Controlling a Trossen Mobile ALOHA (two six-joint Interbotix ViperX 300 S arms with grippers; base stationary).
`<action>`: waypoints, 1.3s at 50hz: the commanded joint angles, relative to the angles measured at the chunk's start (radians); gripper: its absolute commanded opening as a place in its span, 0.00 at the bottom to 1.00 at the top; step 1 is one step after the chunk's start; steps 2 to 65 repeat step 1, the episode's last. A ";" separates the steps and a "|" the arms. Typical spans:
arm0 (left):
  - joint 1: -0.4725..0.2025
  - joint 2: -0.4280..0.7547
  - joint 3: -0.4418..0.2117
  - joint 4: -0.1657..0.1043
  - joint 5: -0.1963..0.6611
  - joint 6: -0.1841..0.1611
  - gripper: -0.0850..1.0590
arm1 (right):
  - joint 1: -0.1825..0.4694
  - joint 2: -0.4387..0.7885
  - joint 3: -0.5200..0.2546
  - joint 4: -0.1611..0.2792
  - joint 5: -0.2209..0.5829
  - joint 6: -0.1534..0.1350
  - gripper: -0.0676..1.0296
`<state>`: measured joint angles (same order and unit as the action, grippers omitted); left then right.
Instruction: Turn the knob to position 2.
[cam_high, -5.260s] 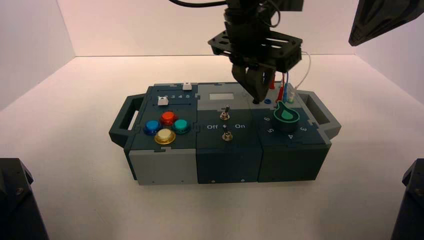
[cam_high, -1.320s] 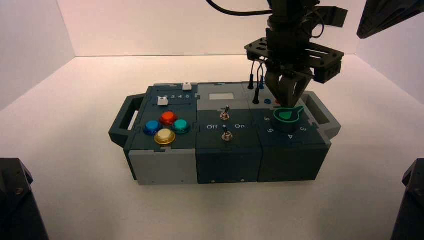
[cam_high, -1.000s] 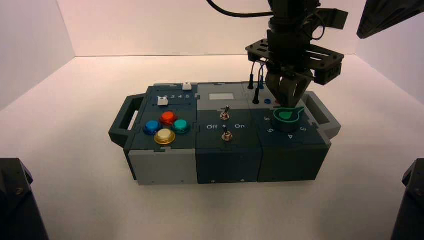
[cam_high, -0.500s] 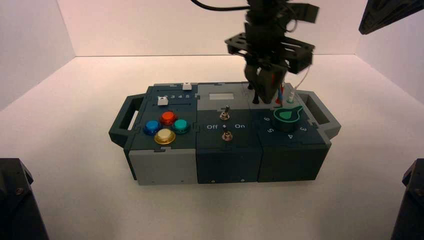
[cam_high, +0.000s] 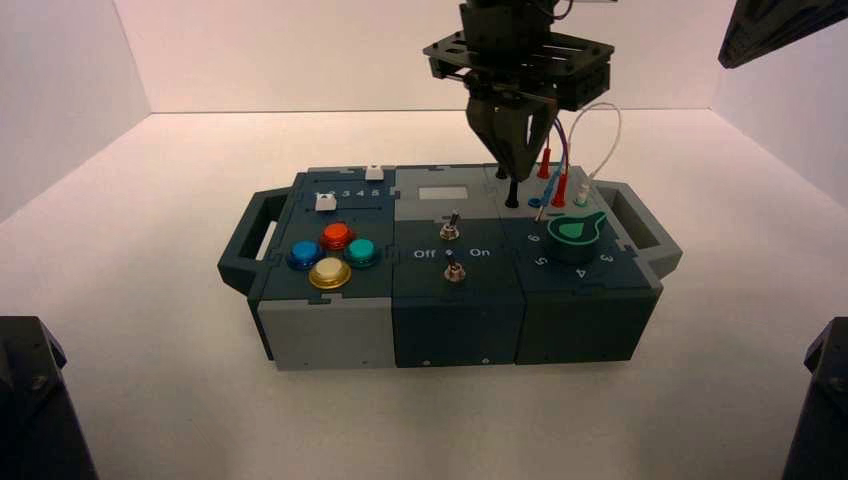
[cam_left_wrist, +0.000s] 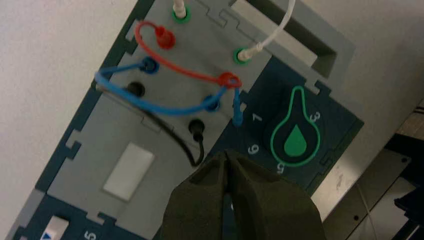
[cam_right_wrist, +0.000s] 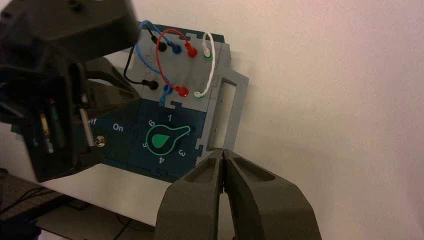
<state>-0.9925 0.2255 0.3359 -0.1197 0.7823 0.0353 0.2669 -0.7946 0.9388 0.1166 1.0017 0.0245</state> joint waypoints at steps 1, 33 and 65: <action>-0.003 -0.051 0.000 -0.005 -0.006 0.005 0.05 | -0.006 0.014 -0.028 0.000 -0.012 0.003 0.04; -0.003 -0.051 0.000 -0.005 -0.006 0.005 0.05 | -0.006 0.014 -0.028 0.000 -0.012 0.003 0.04; -0.003 -0.051 0.000 -0.005 -0.006 0.005 0.05 | -0.006 0.014 -0.028 0.000 -0.012 0.003 0.04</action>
